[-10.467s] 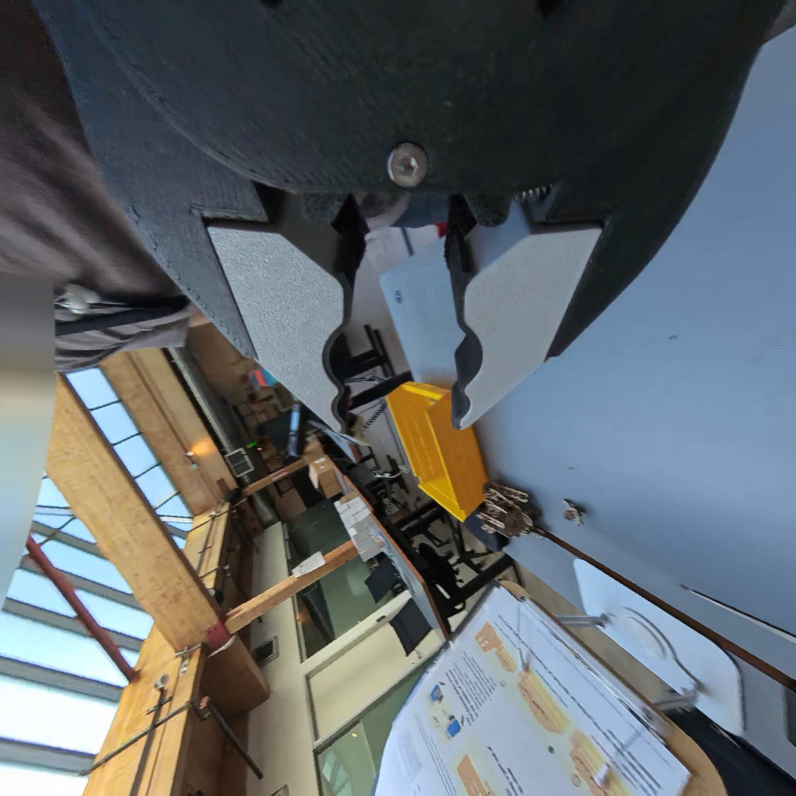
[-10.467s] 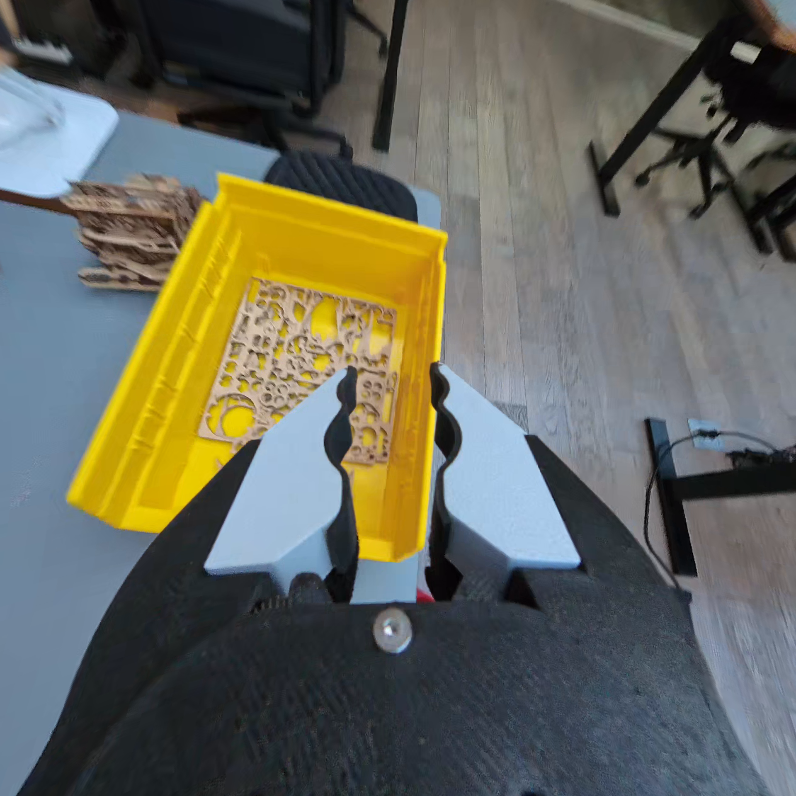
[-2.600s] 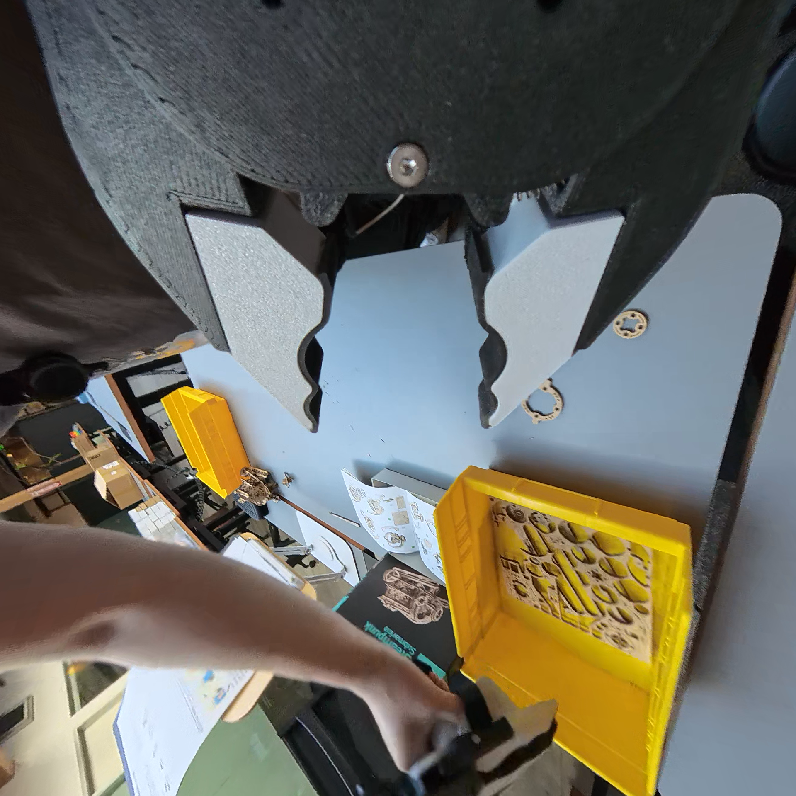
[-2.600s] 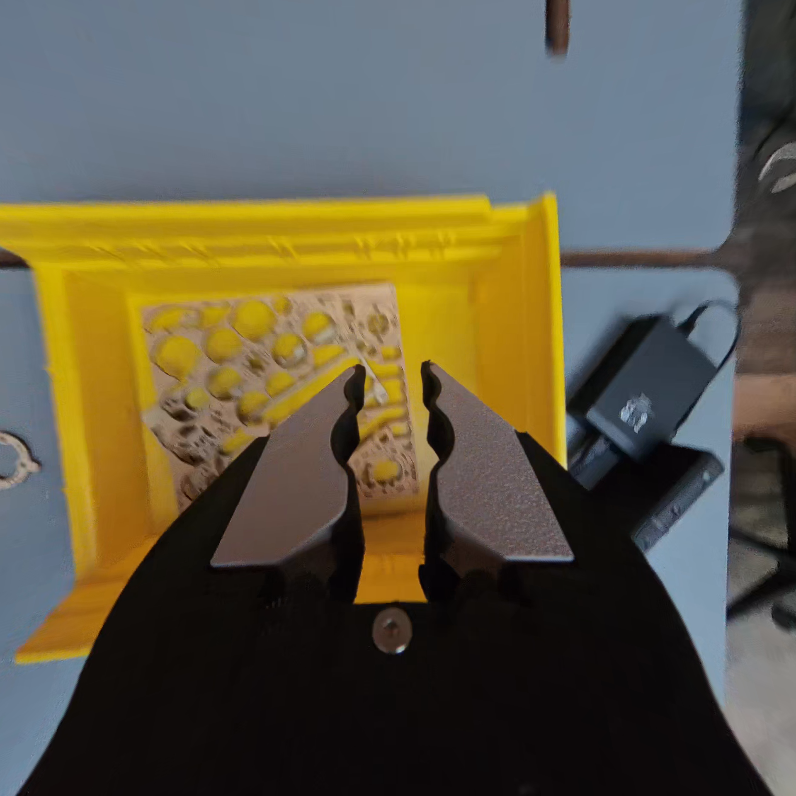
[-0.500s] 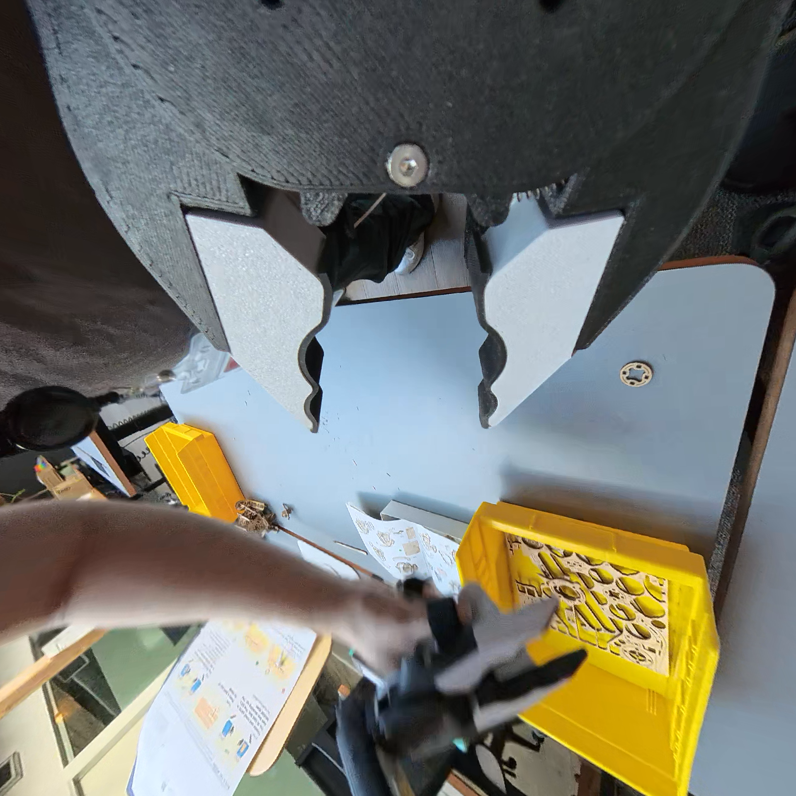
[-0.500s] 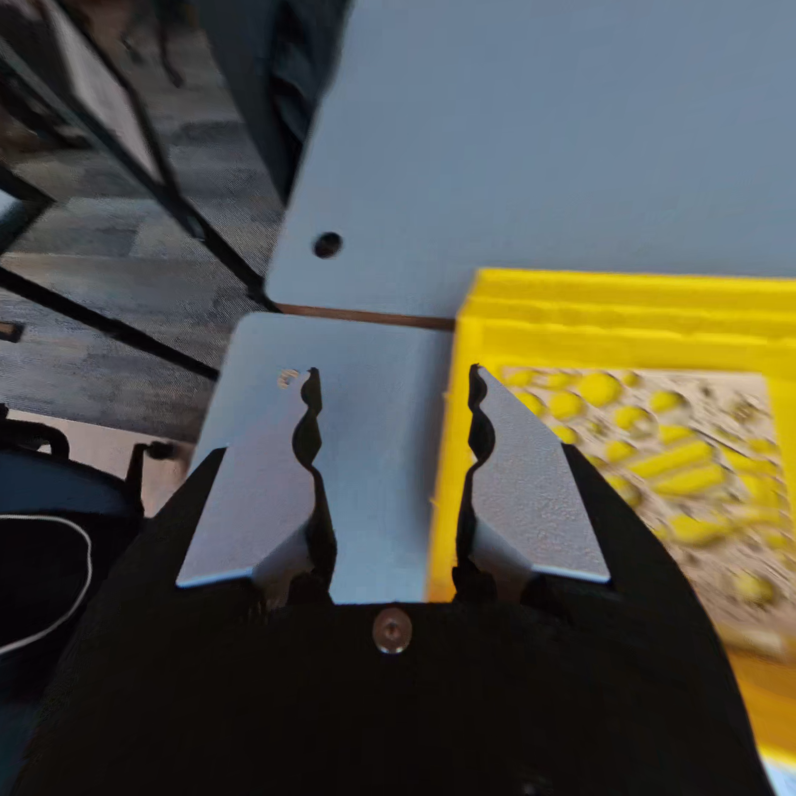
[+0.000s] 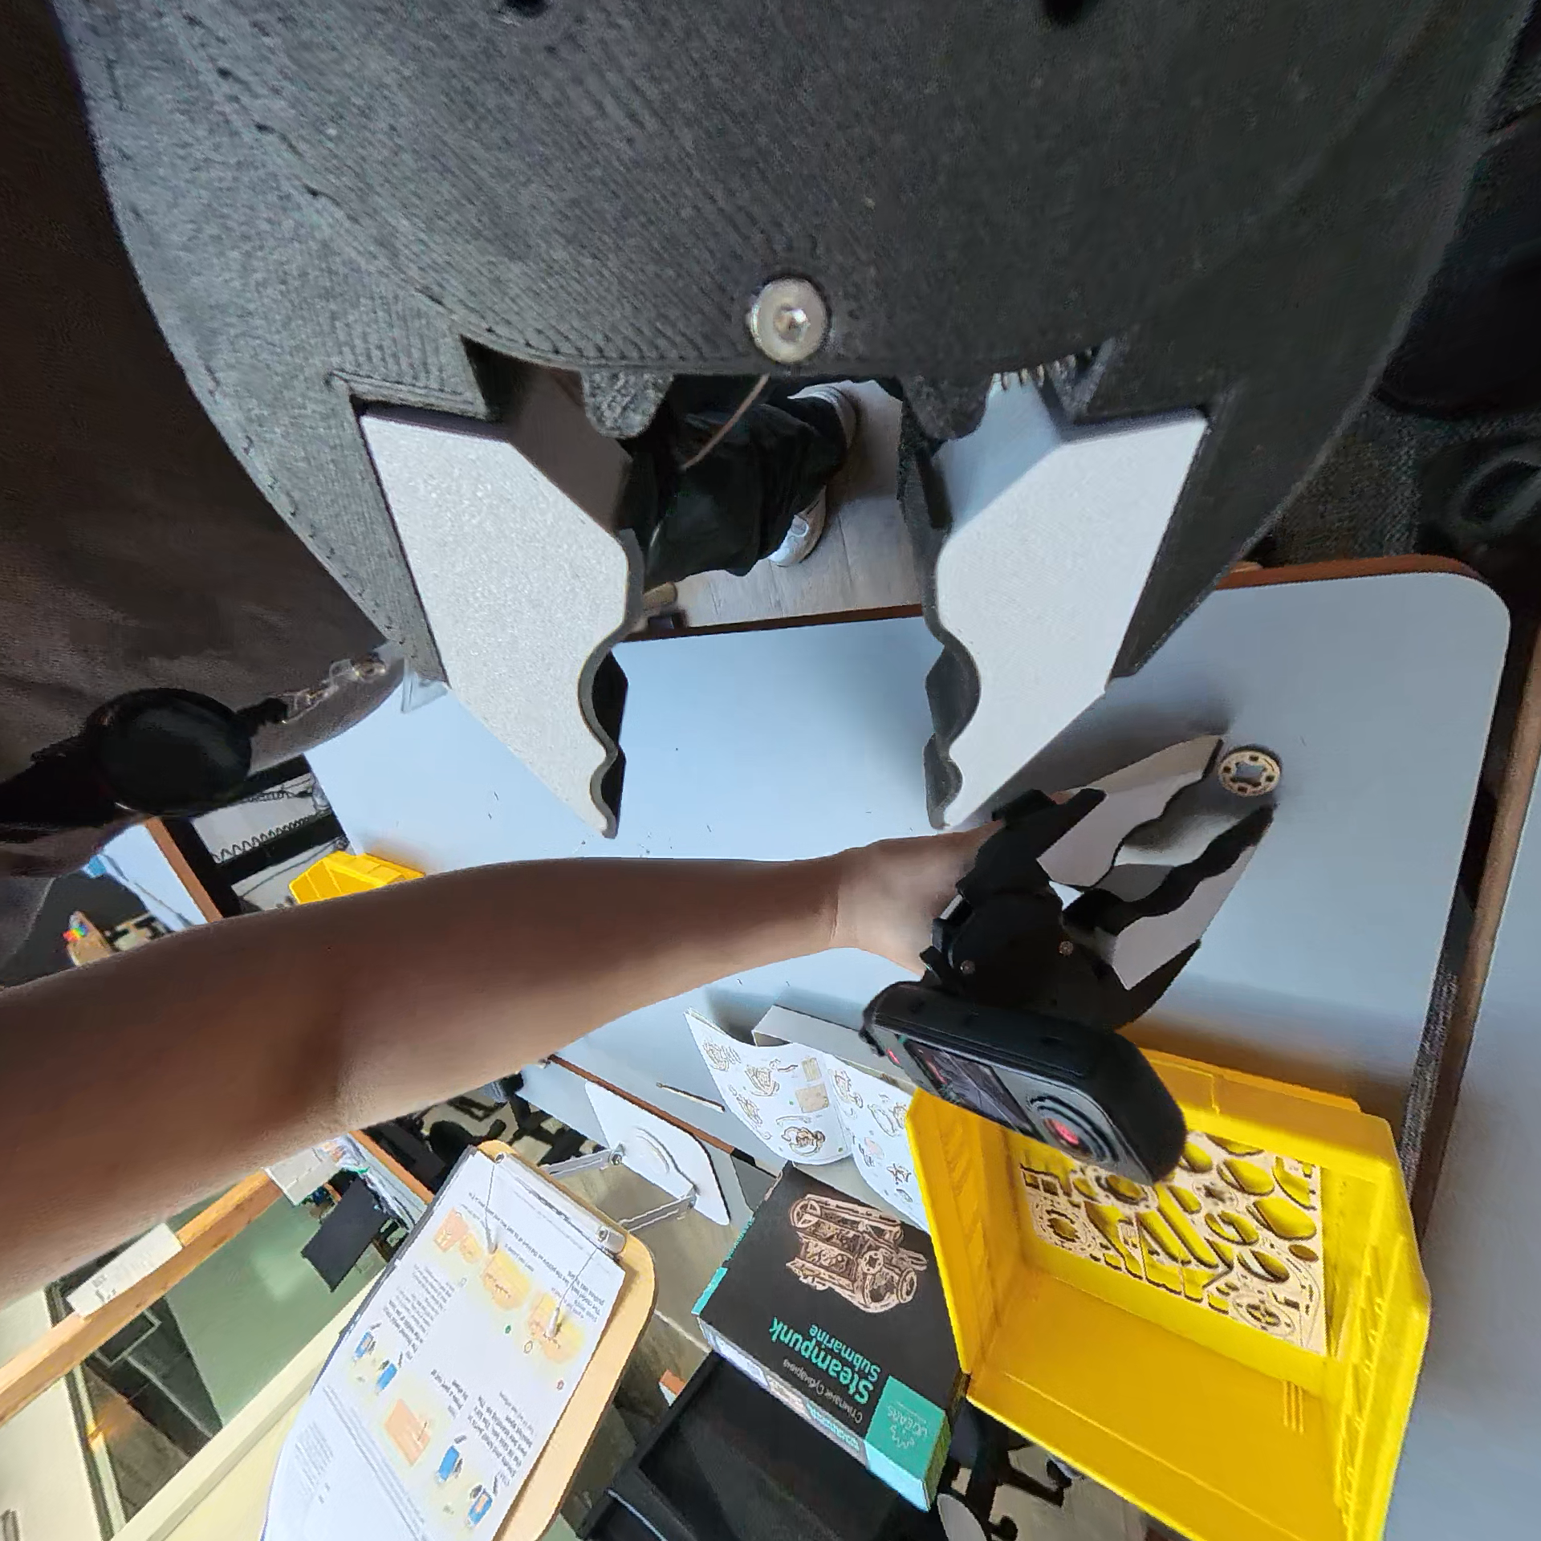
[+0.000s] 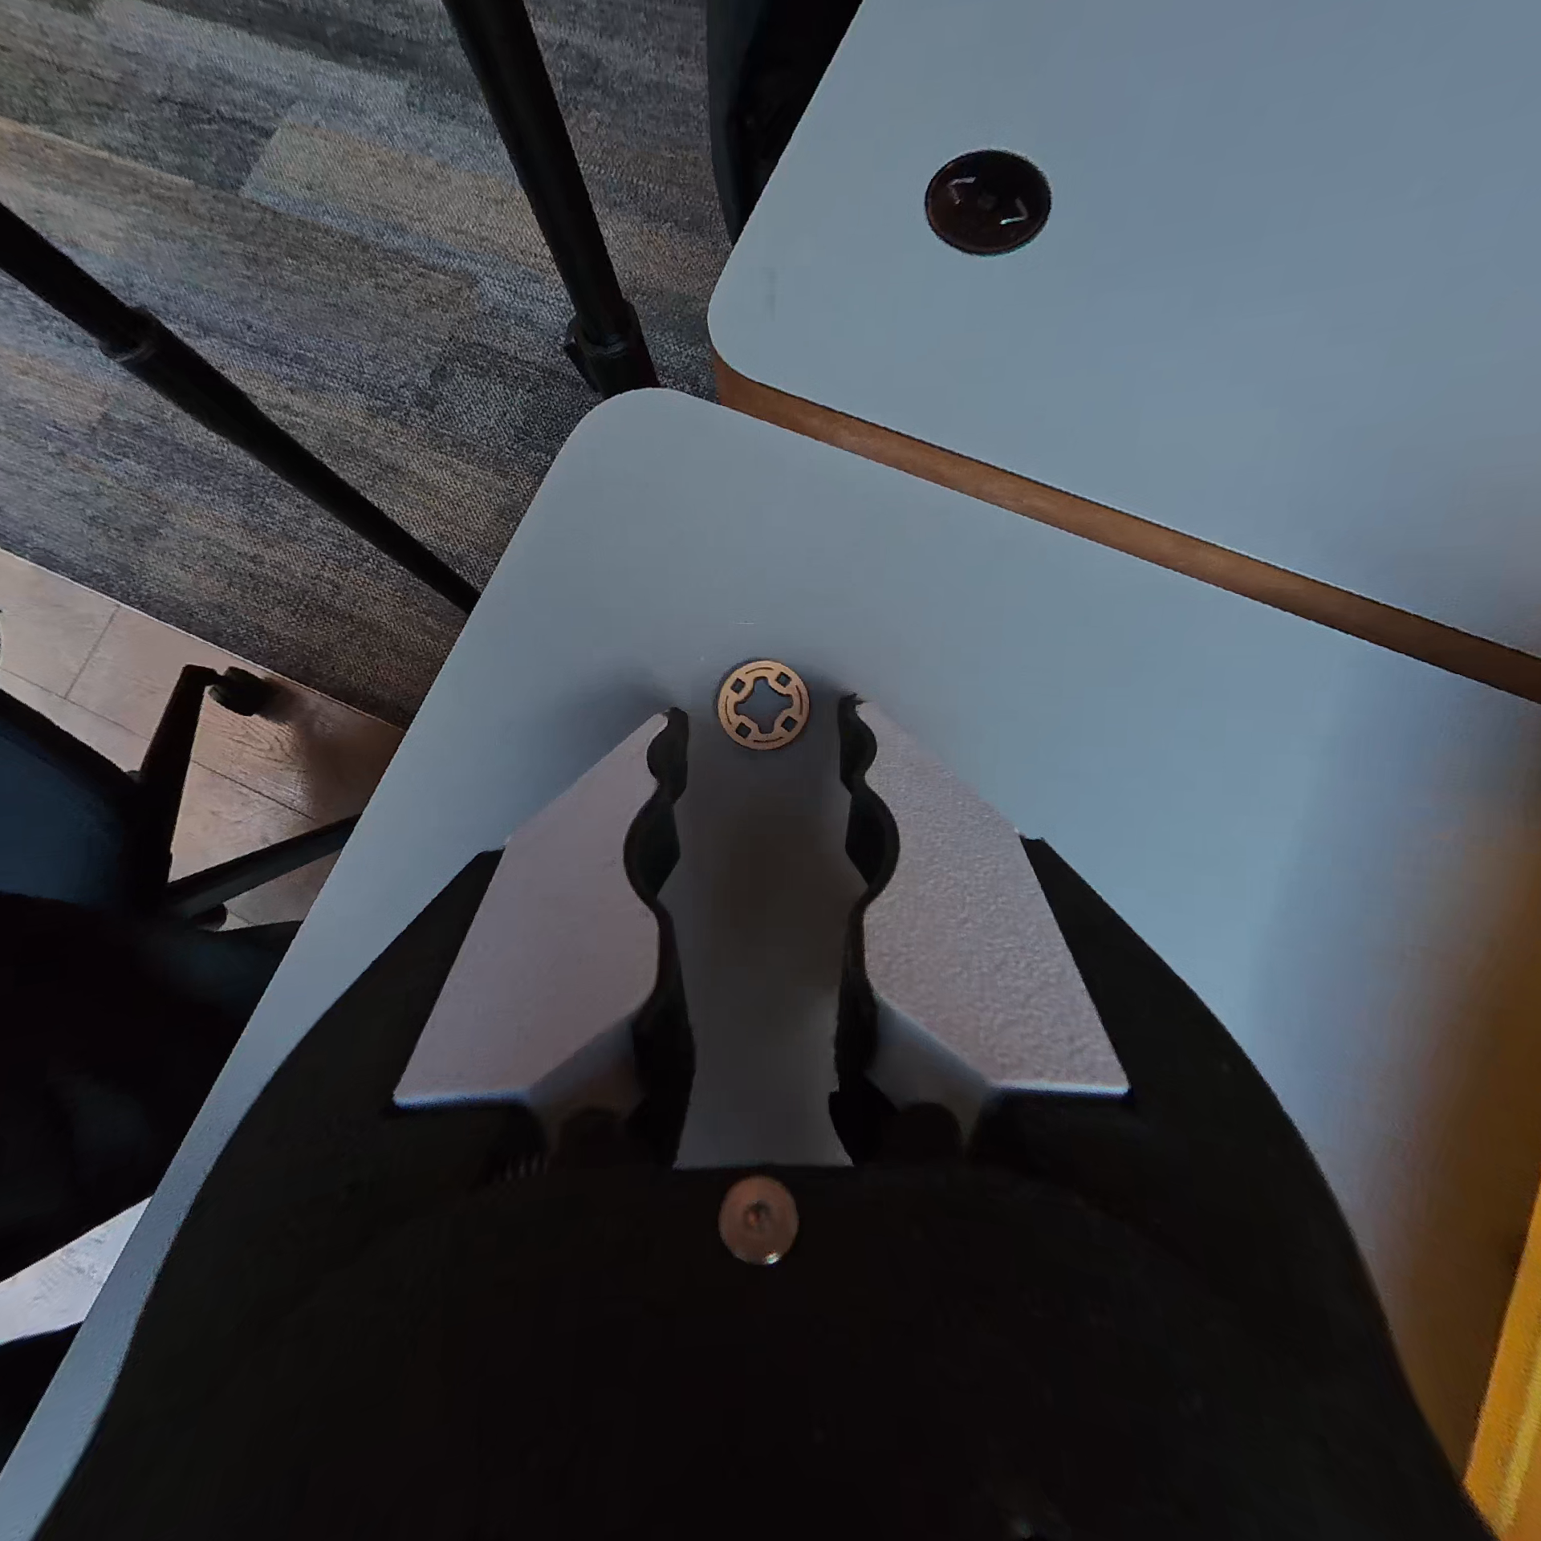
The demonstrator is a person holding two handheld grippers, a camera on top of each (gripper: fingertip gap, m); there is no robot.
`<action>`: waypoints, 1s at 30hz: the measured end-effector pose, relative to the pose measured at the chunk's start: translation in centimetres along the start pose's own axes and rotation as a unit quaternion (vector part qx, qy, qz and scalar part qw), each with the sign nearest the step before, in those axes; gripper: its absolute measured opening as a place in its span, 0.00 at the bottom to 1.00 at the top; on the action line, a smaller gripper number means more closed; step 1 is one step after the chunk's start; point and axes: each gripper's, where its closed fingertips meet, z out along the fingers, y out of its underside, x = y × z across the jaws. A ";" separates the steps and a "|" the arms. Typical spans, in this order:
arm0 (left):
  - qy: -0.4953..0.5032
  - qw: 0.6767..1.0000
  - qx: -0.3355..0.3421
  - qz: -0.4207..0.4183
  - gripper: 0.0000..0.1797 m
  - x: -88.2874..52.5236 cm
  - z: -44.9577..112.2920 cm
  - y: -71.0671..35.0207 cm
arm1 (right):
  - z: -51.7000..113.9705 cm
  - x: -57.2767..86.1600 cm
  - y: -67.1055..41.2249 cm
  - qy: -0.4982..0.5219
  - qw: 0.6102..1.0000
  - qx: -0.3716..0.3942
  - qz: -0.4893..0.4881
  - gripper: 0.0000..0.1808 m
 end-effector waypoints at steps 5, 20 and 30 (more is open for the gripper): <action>0.011 1.000 -0.010 -0.009 0.41 0.0 0.1 0.8 | 0.2 -0.1 -0.2 0.002 1.000 0.000 -0.013 0.11; 0.038 0.999 -0.010 -0.008 0.40 0.3 1.0 0.8 | -17.2 17.2 -3.0 0.182 0.978 0.036 0.097 0.12; 0.038 0.999 -0.008 -0.004 0.41 0.8 0.8 0.8 | -12.6 21.3 4.7 0.123 0.974 -0.162 0.096 0.11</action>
